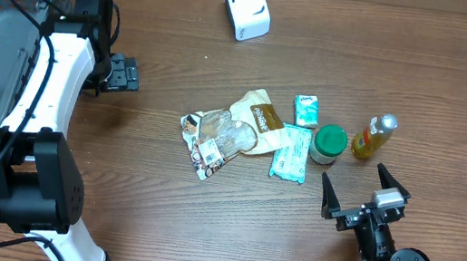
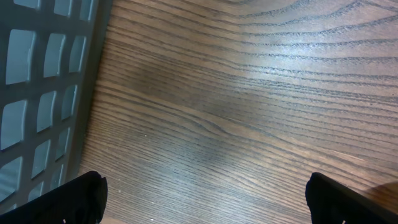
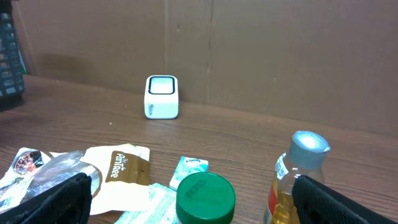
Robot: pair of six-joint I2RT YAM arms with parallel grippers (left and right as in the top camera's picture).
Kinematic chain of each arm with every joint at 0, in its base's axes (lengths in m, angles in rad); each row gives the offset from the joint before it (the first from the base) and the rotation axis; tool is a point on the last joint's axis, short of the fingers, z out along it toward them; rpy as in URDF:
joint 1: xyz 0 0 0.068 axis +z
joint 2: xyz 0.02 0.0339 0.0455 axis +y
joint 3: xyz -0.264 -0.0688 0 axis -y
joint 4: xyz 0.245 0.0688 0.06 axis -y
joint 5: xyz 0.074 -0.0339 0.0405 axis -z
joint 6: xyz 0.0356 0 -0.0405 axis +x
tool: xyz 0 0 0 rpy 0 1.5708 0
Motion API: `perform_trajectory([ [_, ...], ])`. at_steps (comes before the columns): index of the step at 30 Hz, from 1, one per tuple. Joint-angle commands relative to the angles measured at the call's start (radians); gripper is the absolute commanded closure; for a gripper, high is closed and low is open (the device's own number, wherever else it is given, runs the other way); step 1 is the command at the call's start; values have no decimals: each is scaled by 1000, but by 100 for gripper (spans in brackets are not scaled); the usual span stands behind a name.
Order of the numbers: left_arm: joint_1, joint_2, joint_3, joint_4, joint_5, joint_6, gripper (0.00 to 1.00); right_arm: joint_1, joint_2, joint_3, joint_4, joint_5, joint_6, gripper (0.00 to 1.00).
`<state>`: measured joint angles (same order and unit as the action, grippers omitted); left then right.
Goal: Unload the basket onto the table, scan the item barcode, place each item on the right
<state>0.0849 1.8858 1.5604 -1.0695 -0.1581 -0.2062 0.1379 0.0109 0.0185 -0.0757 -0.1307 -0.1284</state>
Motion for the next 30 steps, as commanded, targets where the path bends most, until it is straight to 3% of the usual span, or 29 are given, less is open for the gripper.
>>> perform_trajectory([
  [1, 1, -6, 11, 1, -6, -3, 0, -4, -8, -11, 3, -2, -4, 0],
  [17, -1, -7, 11, 1, -6, -3, 0, -3, -8, -11, 3, -2, -3, 0],
  [30, 0, -184, 11, 0, -6, -3, 0, -4, -8, -11, 3, -2, -3, 0],
])
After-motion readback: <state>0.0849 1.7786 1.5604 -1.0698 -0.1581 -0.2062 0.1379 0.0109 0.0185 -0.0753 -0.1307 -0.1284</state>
